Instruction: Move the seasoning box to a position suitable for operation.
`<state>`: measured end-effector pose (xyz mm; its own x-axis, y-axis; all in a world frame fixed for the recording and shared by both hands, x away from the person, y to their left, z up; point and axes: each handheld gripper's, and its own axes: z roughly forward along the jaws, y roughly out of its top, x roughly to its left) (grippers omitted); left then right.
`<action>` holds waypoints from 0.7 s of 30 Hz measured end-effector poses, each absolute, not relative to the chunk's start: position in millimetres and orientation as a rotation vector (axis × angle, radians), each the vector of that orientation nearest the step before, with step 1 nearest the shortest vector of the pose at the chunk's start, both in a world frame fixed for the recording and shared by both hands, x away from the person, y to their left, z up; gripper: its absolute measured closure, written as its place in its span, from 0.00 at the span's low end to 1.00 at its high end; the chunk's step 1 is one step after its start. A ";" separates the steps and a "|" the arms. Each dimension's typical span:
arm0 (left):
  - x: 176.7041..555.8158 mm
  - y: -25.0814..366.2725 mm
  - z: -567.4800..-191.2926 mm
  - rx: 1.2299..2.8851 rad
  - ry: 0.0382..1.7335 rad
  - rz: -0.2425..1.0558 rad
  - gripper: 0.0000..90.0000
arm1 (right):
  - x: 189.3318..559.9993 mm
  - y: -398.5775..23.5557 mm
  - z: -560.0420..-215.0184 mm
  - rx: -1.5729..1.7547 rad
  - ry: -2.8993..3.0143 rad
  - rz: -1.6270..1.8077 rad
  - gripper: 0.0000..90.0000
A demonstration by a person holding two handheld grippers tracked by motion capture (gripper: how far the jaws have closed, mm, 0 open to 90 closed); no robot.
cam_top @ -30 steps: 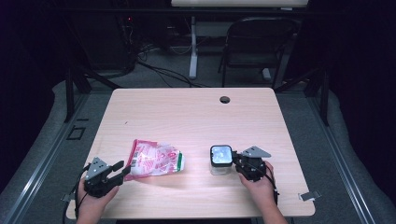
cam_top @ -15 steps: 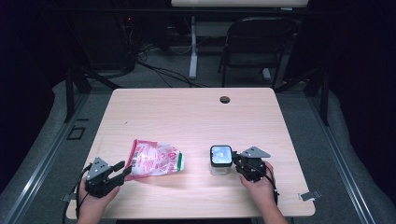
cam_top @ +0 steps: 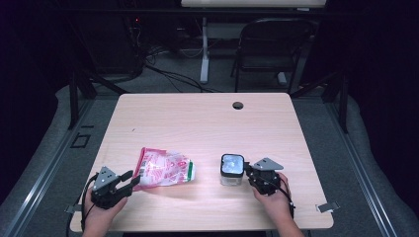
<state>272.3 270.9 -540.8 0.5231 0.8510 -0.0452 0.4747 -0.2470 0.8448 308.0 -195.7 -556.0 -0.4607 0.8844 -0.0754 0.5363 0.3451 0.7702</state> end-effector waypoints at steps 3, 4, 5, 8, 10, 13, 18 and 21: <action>272.0 269.8 -540.7 1.889 1.087 0.543 0.69 | 306.9 -192.8 -556.5 1.219 2.131 0.954 0.86; 272.0 269.8 -540.7 1.889 1.087 0.543 0.69 | 306.9 -192.8 -556.5 1.219 2.131 0.954 0.86; 271.9 269.4 -540.5 1.889 1.084 0.543 0.69 | 305.6 -191.0 -556.1 1.202 2.143 0.941 0.86; 271.6 269.1 -540.2 1.891 1.082 0.544 0.69 | 304.5 -188.8 -556.2 1.191 2.154 0.946 0.86; 271.5 268.8 -539.9 1.892 1.076 0.545 0.69 | 303.2 -186.8 -555.9 1.174 2.167 0.943 0.86; 270.7 267.6 -539.0 1.894 1.072 0.540 0.69 | 299.2 -179.7 -555.9 1.130 2.190 0.946 0.86; 270.2 264.1 -539.0 1.889 1.061 0.540 0.69 | 293.4 -170.8 -555.1 1.077 2.236 0.951 0.86; 270.1 262.2 -538.5 1.897 1.051 0.538 0.69 | 289.8 -164.9 -555.0 1.055 2.257 0.962 0.86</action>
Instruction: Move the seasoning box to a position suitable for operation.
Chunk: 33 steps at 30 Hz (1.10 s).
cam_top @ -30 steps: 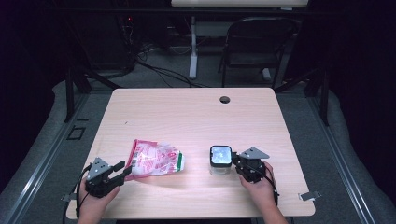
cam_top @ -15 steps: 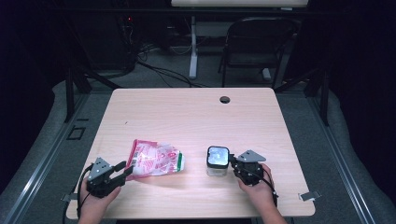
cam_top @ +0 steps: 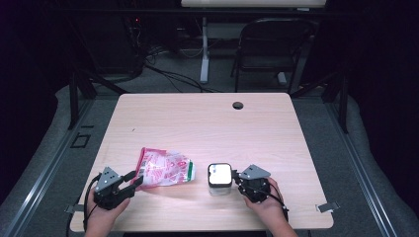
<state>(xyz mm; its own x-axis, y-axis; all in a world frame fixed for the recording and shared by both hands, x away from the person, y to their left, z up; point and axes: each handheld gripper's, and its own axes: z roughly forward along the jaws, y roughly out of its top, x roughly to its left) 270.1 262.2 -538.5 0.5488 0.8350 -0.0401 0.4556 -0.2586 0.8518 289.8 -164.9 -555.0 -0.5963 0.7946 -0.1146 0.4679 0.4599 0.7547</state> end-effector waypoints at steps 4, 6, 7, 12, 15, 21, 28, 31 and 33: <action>270.2 260.5 -538.0 1.908 1.046 0.532 0.69 | 285.2 -158.6 -554.0 1.024 2.292 0.963 0.86; 270.3 260.0 -538.1 1.908 1.042 0.533 0.69 | 283.4 -155.1 -554.2 1.021 2.295 0.977 0.86; 270.3 260.0 -538.1 1.908 1.042 0.533 0.69 | 283.4 -155.1 -554.2 1.021 2.295 0.977 0.86; 269.9 259.6 -537.9 1.900 1.045 0.532 0.68 | 277.7 -145.9 -552.3 0.981 2.345 0.963 0.86; 270.2 259.3 -538.0 1.903 1.039 0.530 0.68 | 277.0 -144.0 -552.4 0.985 2.349 0.976 0.85; 271.4 257.9 -537.9 1.893 1.034 0.530 0.66 | 276.8 -148.1 -550.3 1.034 2.382 1.019 0.81; 275.2 255.9 -535.6 1.874 1.049 0.527 0.64 | 268.9 -157.6 -541.9 1.056 2.394 1.058 0.73; 276.5 255.5 -534.8 1.860 1.050 0.520 0.64 | 266.2 -160.4 -540.7 1.046 2.404 1.073 0.73; 277.2 254.7 -534.1 1.852 1.059 0.505 0.64 | 262.5 -162.9 -537.2 1.035 2.396 1.078 0.72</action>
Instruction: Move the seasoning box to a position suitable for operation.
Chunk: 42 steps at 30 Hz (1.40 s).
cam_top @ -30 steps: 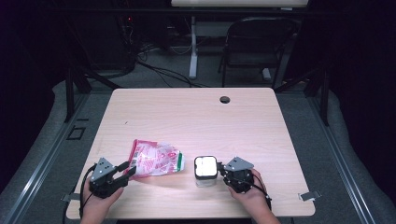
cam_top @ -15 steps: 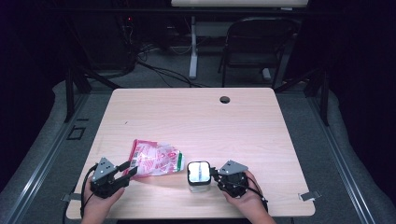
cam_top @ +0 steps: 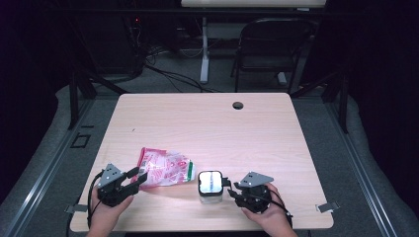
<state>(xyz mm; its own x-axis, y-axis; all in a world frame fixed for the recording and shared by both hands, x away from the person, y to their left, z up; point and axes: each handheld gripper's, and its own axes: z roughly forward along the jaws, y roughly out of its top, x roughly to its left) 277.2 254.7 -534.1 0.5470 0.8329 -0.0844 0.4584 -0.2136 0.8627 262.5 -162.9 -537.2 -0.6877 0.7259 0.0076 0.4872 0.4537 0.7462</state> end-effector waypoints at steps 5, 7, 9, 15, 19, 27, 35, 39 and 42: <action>278.6 251.0 -532.3 1.826 1.075 0.477 0.61 | 259.7 -169.6 -532.3 1.057 2.359 1.115 0.69; 278.8 249.1 -532.0 1.835 1.075 0.467 0.60 | 259.3 -171.9 -531.6 1.064 2.324 1.140 0.65; 278.8 247.9 -532.1 1.837 1.072 0.460 0.59 | 259.5 -174.8 -530.3 1.060 2.284 1.156 0.60; 277.5 233.5 -529.0 1.921 1.037 0.432 0.59 | 261.7 -177.2 -526.9 1.155 2.277 1.122 0.63; 279.3 221.4 -523.0 1.944 1.015 0.398 0.62 | 263.3 -176.6 -516.5 1.230 2.261 1.150 0.65; 288.8 199.5 -499.4 1.941 0.994 0.404 0.70 | 269.7 -165.5 -494.2 1.240 2.287 1.114 0.72; 303.8 163.2 -483.5 1.957 0.934 0.359 0.87 | 282.4 -143.1 -479.2 1.272 2.310 1.135 0.83; 305.4 152.7 -483.1 1.973 0.899 0.346 0.95 | 284.4 -138.4 -483.1 1.291 2.309 1.141 0.87; 302.3 148.3 -485.3 1.993 0.868 0.305 0.97 | 282.9 -136.0 -484.4 1.297 2.306 1.137 0.89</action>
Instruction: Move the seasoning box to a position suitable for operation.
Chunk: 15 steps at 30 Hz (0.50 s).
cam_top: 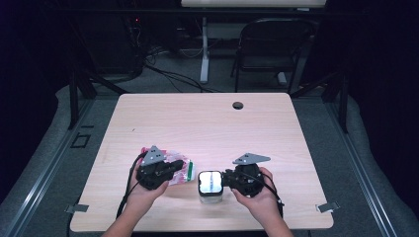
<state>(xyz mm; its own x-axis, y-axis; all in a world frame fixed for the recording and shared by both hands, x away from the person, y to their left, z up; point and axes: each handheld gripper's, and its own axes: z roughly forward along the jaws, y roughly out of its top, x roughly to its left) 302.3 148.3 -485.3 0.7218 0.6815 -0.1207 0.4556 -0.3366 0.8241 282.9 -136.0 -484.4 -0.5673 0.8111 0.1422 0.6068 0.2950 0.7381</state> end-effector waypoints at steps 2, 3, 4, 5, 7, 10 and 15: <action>300.2 147.4 -486.4 1.998 0.854 0.294 1.00 | 282.5 -135.1 -485.1 1.279 2.312 1.127 0.90; 298.2 146.2 -488.3 2.004 0.849 0.283 1.00 | 281.0 -133.5 -485.9 1.281 2.307 1.116 0.90; 296.5 144.9 -490.2 2.022 0.844 0.281 1.00 | 279.7 -133.6 -487.6 1.253 2.311 1.096 0.90; 293.8 141.0 -495.4 2.045 0.833 0.268 1.00 | 278.6 -133.9 -488.2 1.266 2.304 1.096 0.90; 292.0 138.3 -498.6 2.065 0.822 0.251 1.00 | 277.5 -136.6 -488.5 1.278 2.304 1.101 0.90; 290.2 135.2 -500.7 2.071 0.811 0.248 1.00 | 276.9 -138.6 -490.1 1.284 2.298 1.118 0.90; 288.2 128.9 -505.4 2.094 0.790 0.237 1.00 | 277.2 -140.8 -493.9 1.320 2.286 1.117 0.89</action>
<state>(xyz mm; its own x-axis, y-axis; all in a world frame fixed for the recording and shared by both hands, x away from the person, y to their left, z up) 288.2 128.9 -505.4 0.7810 0.6141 -0.1135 0.4503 -0.4279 0.7836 277.2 -140.8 -493.9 -0.5461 0.8267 0.1356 0.6151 0.2858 0.7348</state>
